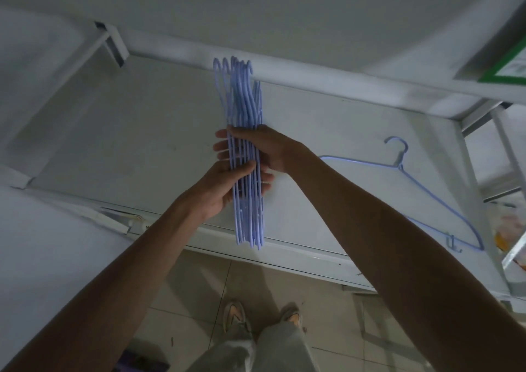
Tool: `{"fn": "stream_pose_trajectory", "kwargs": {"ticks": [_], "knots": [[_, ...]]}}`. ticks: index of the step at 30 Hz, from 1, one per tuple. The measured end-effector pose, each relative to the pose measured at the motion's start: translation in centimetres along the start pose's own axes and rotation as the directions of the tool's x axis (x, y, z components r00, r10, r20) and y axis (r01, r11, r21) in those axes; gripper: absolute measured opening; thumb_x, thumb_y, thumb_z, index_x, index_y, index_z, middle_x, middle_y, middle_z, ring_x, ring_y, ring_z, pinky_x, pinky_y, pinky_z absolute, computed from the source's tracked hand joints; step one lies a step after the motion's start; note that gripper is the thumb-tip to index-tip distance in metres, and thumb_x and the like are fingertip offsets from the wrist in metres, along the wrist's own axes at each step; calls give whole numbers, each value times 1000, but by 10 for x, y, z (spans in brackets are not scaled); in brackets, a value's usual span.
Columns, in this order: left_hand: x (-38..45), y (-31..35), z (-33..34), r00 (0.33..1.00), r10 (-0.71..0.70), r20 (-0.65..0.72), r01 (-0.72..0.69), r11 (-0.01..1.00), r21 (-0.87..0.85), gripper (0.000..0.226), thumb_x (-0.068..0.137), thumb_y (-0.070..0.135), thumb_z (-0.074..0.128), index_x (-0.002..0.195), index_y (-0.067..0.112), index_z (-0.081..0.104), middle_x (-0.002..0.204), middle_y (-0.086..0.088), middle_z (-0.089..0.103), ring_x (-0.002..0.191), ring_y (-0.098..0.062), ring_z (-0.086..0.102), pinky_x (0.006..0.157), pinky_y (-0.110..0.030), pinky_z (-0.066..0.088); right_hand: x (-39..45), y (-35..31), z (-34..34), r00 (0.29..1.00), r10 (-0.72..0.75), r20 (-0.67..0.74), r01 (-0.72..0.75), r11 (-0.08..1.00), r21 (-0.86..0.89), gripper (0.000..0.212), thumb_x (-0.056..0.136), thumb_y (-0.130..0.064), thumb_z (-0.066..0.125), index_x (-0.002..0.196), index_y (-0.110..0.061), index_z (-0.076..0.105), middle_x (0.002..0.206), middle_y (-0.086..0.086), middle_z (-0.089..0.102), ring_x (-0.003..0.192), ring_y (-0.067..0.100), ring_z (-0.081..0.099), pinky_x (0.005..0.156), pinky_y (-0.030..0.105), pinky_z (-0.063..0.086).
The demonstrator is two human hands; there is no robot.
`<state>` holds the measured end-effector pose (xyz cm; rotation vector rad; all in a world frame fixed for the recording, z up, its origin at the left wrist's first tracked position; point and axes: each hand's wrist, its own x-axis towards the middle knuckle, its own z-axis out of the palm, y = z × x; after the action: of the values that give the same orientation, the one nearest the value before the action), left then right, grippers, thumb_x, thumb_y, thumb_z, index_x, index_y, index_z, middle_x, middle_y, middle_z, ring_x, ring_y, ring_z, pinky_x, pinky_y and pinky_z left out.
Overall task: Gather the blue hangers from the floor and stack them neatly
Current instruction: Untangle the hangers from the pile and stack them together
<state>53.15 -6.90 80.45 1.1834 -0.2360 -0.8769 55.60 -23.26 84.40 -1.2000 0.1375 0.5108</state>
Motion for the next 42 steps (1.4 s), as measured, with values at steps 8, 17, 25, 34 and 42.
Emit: {"fn": "stream_pose_trajectory", "kwargs": {"ticks": [8,17,25,34,42], "knots": [[0,11,3,1000,-8,-26,10,997,71,35,95,24,69,118,-1,68,111,-23,75,104,-37,73,92,-43,60,9,-4,3,998,-61,29,58,995,76,30,106,-19,54,124,2,65,121,19,73,108,29,73,89,35,61],[10,16,20,998,-26,64,24,999,28,28,99,2,57,125,-4,62,112,-24,74,106,-39,72,88,-43,60,-1,3,-12,994,-107,-27,108,994,12,37,104,-34,57,117,-1,69,124,23,71,115,39,70,88,41,60],[11,8,33,997,-1,79,-5,997,77,23,105,10,50,124,1,59,105,-20,75,98,-40,74,80,-36,61,-16,4,-26,975,-154,-158,128,978,-162,48,100,-40,62,119,4,70,114,24,74,102,40,74,88,45,62],[17,4,36,985,-81,154,62,991,121,28,105,19,50,122,-1,61,108,-22,74,103,-43,72,89,-47,60,-28,13,-22,920,-229,-317,217,973,-74,24,96,-22,71,98,1,75,97,23,78,83,32,77,73,37,63],[14,8,27,980,-62,190,50,996,67,29,100,13,58,126,2,62,114,-23,72,103,-38,72,87,-43,60,-16,16,-13,934,-203,-294,190,979,-71,31,97,-27,69,93,3,73,92,23,78,79,34,78,70,39,64]]}}
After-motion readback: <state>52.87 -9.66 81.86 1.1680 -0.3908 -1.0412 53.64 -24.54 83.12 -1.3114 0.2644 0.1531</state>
